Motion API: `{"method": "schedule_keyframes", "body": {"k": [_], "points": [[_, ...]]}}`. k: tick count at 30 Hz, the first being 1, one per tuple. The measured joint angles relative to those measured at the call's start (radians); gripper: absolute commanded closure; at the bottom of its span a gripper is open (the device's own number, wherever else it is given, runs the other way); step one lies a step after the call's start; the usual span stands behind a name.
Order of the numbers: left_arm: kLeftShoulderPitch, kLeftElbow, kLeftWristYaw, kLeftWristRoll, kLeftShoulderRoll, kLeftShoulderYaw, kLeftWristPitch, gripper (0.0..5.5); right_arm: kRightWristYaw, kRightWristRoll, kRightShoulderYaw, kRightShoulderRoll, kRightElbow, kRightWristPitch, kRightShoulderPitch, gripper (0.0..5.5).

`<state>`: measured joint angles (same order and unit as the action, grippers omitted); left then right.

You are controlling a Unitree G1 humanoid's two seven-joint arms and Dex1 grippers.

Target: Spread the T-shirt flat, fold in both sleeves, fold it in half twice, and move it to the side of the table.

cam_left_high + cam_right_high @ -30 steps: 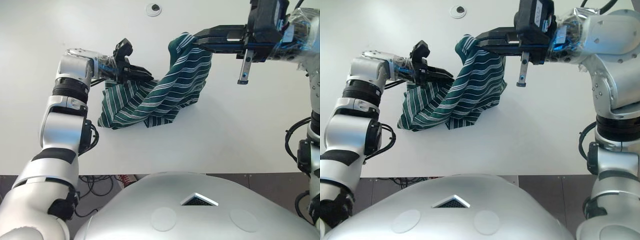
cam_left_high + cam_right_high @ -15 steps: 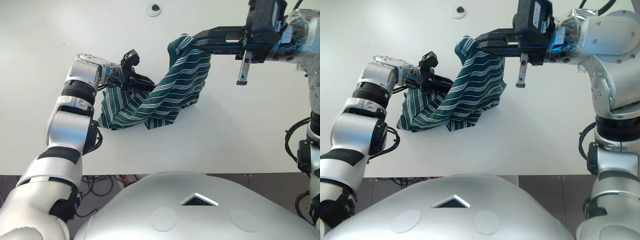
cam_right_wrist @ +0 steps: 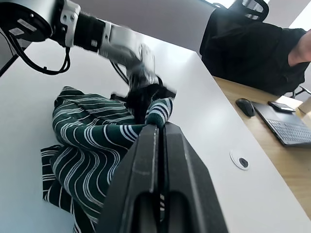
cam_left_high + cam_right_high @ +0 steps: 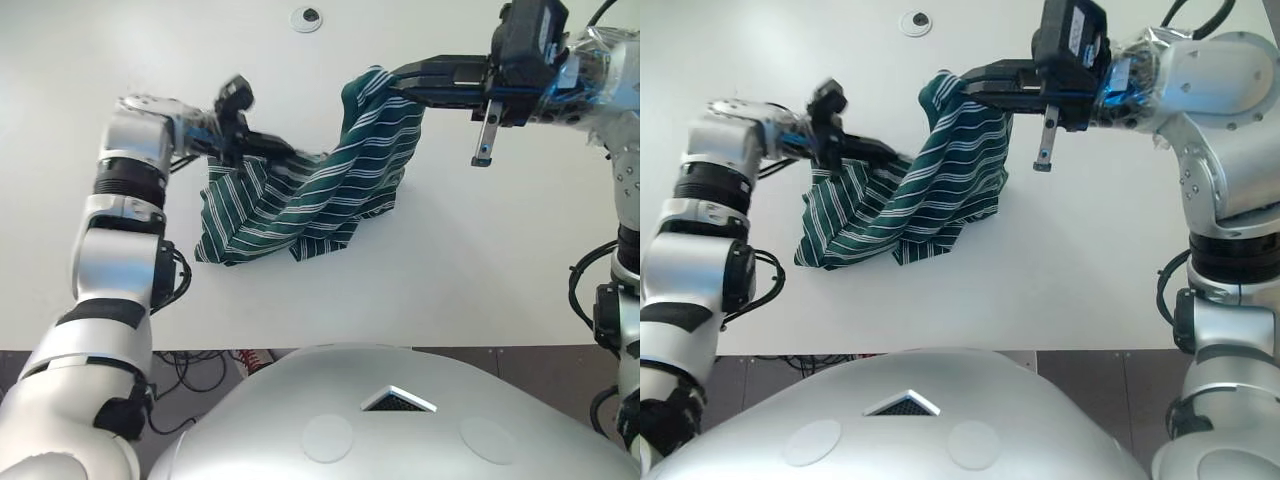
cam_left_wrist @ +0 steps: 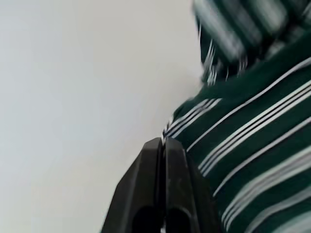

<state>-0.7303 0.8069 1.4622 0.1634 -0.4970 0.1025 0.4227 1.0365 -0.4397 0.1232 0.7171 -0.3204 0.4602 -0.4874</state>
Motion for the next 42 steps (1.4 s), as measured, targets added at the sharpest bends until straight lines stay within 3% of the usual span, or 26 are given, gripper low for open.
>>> {"method": "schedule_keyframes", "body": {"k": [6, 10, 20, 28, 33, 42], "points": [[-0.035, -0.13, -0.039, 0.075, -0.128, -0.114, 0.049, 5.47, -0.063, 0.063, -0.018, -0.002, 0.138, -0.039, 0.007, 5.5], [-0.079, -0.122, -0.129, 0.086, -0.137, -0.161, 0.025, 5.47, -0.161, 0.127, -0.043, -0.05, 0.285, -0.078, -0.052, 5.5], [-0.384, 0.269, -0.58, -0.017, -0.077, -0.204, -0.284, 5.47, -0.394, 0.285, -0.078, -0.266, 0.938, -0.365, -0.462, 5.5], [-0.576, 0.457, -0.818, -0.106, -0.009, -0.189, -0.41, 5.47, -0.536, 0.37, -0.11, -0.32, 1.42, -0.616, -0.757, 5.5], [-0.668, 0.491, -0.907, -0.123, -0.008, -0.207, -0.433, 5.47, -0.595, 0.407, -0.127, -0.319, 1.54, -0.675, -0.88, 5.5], [-0.745, 0.509, -0.904, -0.143, -0.027, -0.226, -0.452, 5.47, -0.608, 0.427, -0.17, -0.318, 1.567, -0.762, -0.949, 5.5]]}}
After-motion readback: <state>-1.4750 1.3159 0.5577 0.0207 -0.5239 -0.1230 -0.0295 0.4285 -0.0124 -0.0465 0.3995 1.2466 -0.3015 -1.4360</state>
